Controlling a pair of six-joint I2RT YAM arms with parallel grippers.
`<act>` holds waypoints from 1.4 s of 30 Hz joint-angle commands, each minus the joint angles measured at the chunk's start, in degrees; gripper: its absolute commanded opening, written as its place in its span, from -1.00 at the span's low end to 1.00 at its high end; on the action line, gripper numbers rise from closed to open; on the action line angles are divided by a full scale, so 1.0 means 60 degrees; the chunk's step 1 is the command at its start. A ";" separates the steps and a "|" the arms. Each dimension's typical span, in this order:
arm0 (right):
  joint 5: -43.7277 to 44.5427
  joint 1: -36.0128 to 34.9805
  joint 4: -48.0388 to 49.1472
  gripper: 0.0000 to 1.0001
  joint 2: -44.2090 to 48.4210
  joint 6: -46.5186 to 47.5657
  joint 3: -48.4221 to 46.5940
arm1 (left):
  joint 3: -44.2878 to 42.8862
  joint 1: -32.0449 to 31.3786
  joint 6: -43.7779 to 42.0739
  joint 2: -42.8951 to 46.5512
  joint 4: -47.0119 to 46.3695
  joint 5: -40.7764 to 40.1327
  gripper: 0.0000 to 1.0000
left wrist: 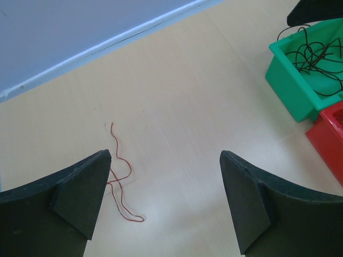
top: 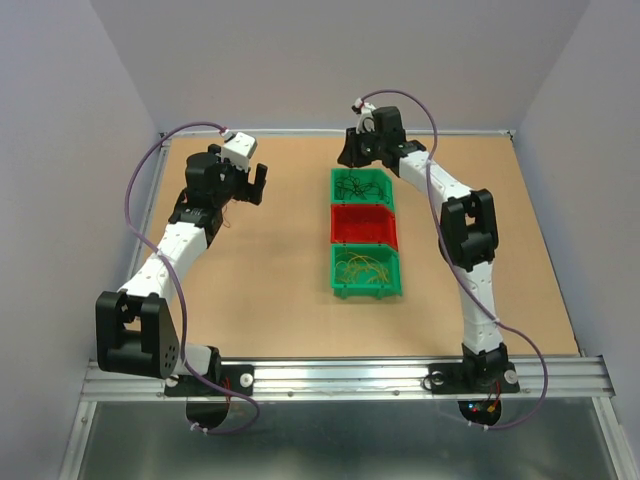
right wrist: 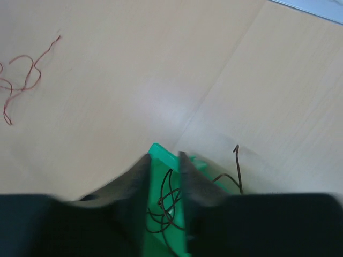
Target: Untangle the cables
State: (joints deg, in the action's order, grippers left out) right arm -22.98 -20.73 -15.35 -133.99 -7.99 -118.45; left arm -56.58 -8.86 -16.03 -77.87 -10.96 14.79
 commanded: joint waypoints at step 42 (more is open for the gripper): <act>-0.0079 0.0071 -0.2732 -0.99 -0.0155 0.1479 -0.1718 | -0.0019 0.0086 -0.0184 -0.0192 -0.0253 0.0348 0.89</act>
State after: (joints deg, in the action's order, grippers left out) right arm -19.00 -20.25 -36.03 -140.55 1.10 -127.55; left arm -55.83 -8.51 -16.47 -79.05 -11.03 16.45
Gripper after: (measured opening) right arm 0.012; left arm 0.946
